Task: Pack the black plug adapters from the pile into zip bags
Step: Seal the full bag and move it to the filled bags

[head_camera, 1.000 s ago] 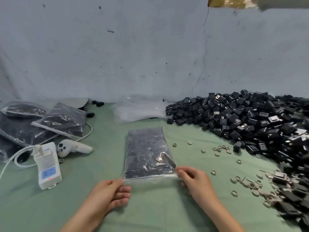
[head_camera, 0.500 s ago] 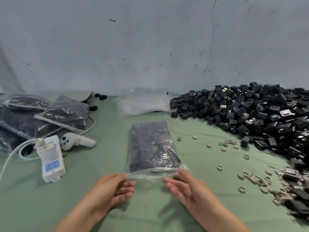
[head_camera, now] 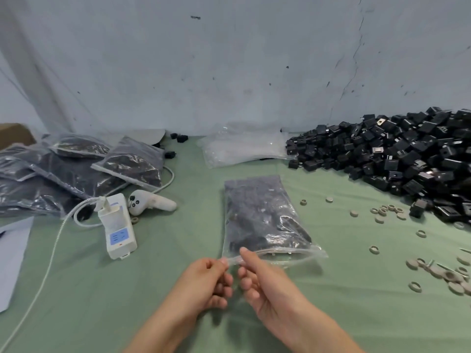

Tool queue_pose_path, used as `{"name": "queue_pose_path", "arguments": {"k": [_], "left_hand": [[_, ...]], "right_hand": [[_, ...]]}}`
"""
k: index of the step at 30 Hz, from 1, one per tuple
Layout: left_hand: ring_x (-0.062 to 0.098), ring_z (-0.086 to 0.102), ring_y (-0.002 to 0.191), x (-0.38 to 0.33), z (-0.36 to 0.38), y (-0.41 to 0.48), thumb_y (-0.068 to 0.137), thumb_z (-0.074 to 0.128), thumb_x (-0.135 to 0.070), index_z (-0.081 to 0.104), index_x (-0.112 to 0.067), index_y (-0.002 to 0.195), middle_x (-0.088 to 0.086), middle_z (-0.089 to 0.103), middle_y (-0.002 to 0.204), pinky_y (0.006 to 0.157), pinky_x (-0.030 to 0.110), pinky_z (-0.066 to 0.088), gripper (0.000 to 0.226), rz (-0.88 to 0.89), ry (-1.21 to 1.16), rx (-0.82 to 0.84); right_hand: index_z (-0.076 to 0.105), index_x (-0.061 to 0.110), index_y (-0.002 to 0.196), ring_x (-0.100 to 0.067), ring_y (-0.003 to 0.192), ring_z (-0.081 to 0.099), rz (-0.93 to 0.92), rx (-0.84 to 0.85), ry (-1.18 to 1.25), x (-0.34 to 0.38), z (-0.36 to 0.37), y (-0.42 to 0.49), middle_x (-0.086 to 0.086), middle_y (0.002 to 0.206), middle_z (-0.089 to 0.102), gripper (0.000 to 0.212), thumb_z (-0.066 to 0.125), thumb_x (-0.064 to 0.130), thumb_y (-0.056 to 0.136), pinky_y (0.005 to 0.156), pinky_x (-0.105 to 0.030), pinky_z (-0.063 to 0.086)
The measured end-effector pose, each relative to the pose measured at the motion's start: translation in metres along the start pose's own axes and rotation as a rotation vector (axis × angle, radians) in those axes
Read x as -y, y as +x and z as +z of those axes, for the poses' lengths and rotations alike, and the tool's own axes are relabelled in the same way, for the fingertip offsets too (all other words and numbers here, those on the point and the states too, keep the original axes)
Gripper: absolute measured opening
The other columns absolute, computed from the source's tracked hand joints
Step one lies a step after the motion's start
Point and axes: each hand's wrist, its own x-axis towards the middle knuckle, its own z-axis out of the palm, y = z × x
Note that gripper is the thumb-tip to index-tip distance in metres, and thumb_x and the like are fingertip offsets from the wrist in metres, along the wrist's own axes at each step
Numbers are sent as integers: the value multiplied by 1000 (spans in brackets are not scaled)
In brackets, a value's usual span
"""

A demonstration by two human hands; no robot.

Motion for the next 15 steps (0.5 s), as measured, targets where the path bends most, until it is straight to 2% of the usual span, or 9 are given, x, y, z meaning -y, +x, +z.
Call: {"name": "queue_pose_path", "arguments": {"k": [4,10,15], "left_hand": [[12,55,44,-3,0,3,104,47,-17,55,-1,91,8,59,71,38,22,46,22,4,26,-9],[12,59,52,-2,-2,8,104,50,-23,63,0,88,9,63,75,46,22,51,30,14,-3,1],[16,62,60,1,-4,16,104,48,-21,65,10,98,19,67,86,51,20,51,36,31,24,7]], "right_hand": [[58,4,72,-4,36,46,-29,-77,-43,-1,4,10,-2,52,54,25,60,6,97,33,-13,34],[55,4,68,-6,34,44,-107,-133,-156,-11,8,16,-2,48,52,32,56,7,99,33,-15,34],[56,3,68,-5,35,46,-125,-164,-185,-14,14,15,-1,46,55,34,55,9,101,35,-15,37]]}}
